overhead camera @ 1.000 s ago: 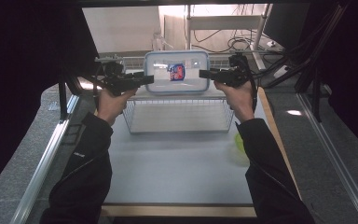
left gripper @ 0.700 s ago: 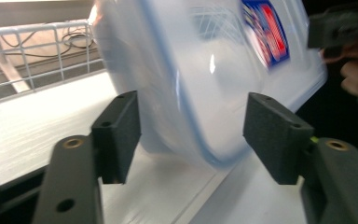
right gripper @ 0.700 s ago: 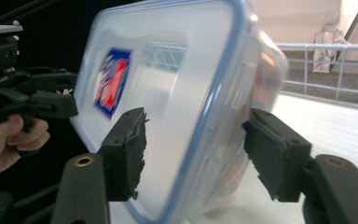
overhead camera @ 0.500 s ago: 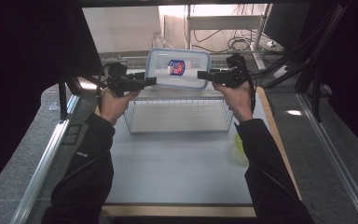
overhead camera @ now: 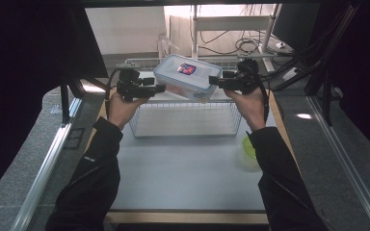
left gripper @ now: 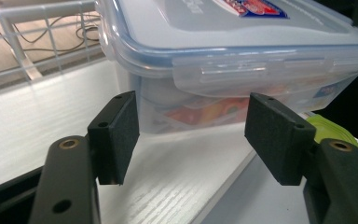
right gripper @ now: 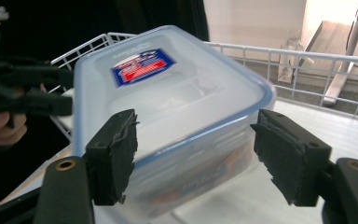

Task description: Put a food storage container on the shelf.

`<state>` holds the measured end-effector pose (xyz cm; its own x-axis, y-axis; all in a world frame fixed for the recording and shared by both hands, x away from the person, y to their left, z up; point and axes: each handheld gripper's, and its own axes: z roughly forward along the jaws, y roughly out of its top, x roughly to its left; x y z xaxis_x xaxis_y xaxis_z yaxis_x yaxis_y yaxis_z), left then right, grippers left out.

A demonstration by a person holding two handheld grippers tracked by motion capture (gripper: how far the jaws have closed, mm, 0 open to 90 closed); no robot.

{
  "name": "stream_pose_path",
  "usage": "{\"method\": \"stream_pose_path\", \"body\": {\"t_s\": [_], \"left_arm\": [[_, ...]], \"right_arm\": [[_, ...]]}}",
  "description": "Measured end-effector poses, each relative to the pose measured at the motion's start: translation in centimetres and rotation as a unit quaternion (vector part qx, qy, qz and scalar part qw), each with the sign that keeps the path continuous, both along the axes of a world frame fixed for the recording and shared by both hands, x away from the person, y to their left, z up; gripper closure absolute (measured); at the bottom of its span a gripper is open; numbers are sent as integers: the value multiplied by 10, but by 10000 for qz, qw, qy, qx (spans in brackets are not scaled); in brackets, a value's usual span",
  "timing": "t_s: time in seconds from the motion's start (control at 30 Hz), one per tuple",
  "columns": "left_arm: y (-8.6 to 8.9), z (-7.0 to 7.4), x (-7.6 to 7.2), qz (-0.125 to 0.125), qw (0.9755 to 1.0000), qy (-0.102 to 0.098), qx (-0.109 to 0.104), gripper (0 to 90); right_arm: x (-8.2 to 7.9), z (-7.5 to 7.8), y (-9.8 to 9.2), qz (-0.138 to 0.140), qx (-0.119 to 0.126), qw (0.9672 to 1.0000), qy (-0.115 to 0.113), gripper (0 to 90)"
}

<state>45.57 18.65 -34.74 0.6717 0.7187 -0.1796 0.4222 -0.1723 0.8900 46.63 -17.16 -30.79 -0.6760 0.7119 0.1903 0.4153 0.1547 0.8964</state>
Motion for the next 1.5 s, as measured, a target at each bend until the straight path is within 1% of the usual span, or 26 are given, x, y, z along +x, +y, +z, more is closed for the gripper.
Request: {"method": "stream_pose_path", "body": {"t_s": [0.07,0.1,0.13,0.17,0.23,0.3,0.33,0.37,0.4,0.43,0.47,0.5,0.53,0.6,0.63,0.7,0.77,0.83,0.87,1.0,1.07,1.2,1.27,1.5], "left_arm": [[2,1,-1,6,10000,-39,-24,341],[3,2,-1,8,10000,-40,-28,342],[4,2,-1,15,10000,-33,-37,342],[5,2,-1,21,10000,-31,-46,342],[7,2,0,26,10000,-39,-77,343],[9,1,0,18,9999,-44,-128,342],[10,1,1,20,9999,-57,-149,339],[10,2,1,17,9999,-55,-157,338],[10,2,1,11,9999,-53,-159,338],[10,2,1,8,9999,-52,-152,338],[10,2,1,6,9999,-59,-128,338],[10,2,1,10,9999,-67,-98,338],[10,2,1,20,9999,-72,-88,338],[12,3,0,46,9999,-81,-103,339],[13,3,0,56,9999,-68,-119,339],[14,4,0,42,9999,-95,-89,345],[14,4,0,35,9999,-94,-113,350],[14,3,0,32,9999,-86,-92,351],[14,3,0,30,9999,-75,-89,354],[13,3,2,1,10000,-20,-77,359],[12,2,3,20,10000,48,-85,360],[9,3,4,9,10000,63,-25,384],[8,3,4,-9,10000,63,8,398],[7,1,4,-34,9999,135,-60,413]], "right_arm": [[-9,0,-2,90,60,9999,-53,378],[-15,0,-3,97,105,9999,-83,417],[-19,0,-4,96,90,9999,-111,441],[-25,0,-4,130,43,9998,-126,481],[-32,-4,-4,168,-78,9998,-113,536],[-36,-10,-1,213,-250,9994,-75,570],[-38,-13,0,215,-279,9994,-48,578],[-38,-15,2,209,-365,9991,-26,588],[-38,-16,4,210,-397,9990,-59,604],[-37,-16,5,213,-388,9990,-54,622],[-37,-15,6,156,-432,9989,-89,644],[-36,-13,7,94,-538,9984,-140,660],[-35,-12,7,80,-591,9981,-149,671],[-34,-12,7,206,-542,9983,-59,691],[-34,-12,7,206,-542,9983,-59,695],[-35,-14,9,243,-635,9977,-32,719],[-36,-17,12,314,-690,9971,-20,722],[-36,-17,15,245,-727,9970,-70,739],[-36,-15,15,157,-746,9970,-110,746],[-26,-14,14,-18,-738,9973,-39,755],[-20,-15,13,-118,-653,9978,10,758],[-8,-18,10,-250,-412,9987,141,758],[-3,-19,8,-299,-340,9988,182,761],[11,-20,8,-547,-311,9978,227,776]]}}
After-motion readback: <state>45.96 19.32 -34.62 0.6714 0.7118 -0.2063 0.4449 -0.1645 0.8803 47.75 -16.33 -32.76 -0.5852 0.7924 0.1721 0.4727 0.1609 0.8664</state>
